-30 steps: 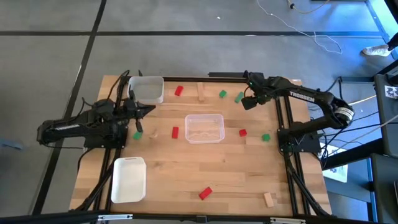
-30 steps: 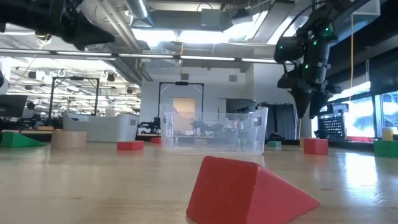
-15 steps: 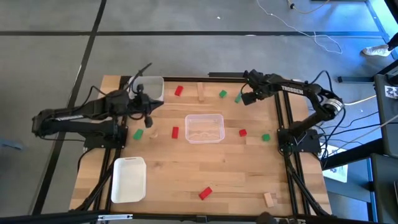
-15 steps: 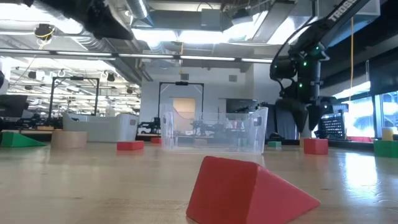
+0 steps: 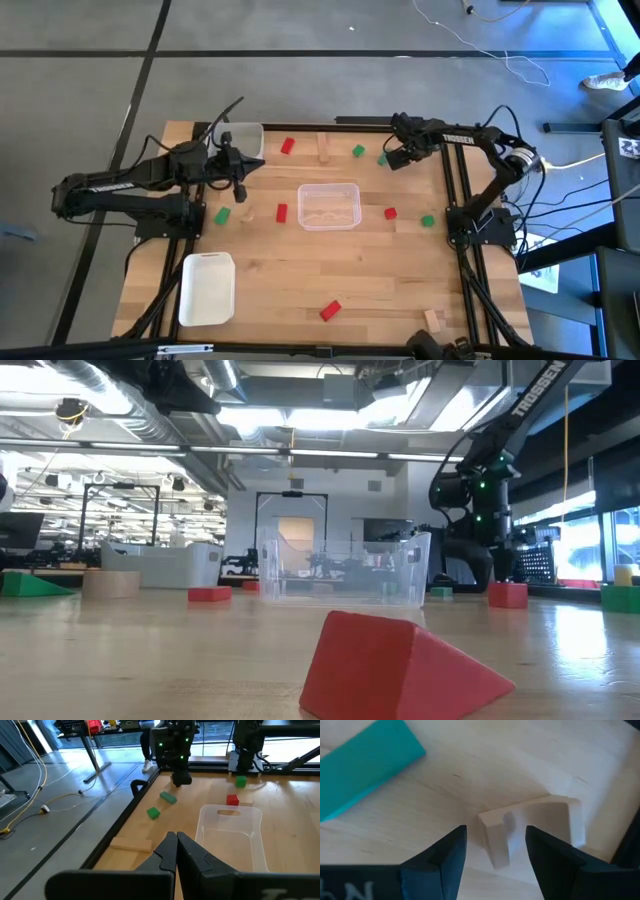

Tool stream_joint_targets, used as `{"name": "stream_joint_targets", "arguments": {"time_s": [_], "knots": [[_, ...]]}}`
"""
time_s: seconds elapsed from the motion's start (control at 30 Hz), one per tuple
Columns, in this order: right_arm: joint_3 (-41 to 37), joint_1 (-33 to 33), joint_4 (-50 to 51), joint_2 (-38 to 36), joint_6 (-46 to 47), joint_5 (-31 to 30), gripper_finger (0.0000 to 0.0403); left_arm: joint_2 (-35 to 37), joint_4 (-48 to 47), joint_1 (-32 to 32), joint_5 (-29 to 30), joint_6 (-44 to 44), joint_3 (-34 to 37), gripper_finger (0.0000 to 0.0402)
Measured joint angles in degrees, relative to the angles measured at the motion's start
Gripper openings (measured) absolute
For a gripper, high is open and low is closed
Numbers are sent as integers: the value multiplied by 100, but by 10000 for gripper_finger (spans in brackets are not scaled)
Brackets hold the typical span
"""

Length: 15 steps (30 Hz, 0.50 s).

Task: Sort & place blocks by color
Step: Put the brown block into the transparent bin

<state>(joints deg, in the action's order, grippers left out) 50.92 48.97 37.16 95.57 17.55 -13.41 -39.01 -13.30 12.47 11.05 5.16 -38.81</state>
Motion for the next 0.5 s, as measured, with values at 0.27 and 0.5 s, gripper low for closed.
{"name": "stream_joint_targets", "arguments": {"time_s": [0.27,0.5], "knots": [[17,0,4,188,3,-90,147,0,2,0,0,3,0,0],[26,-6,-35,190,-10,-136,45,0,2,0,0,5,0,0]]}}
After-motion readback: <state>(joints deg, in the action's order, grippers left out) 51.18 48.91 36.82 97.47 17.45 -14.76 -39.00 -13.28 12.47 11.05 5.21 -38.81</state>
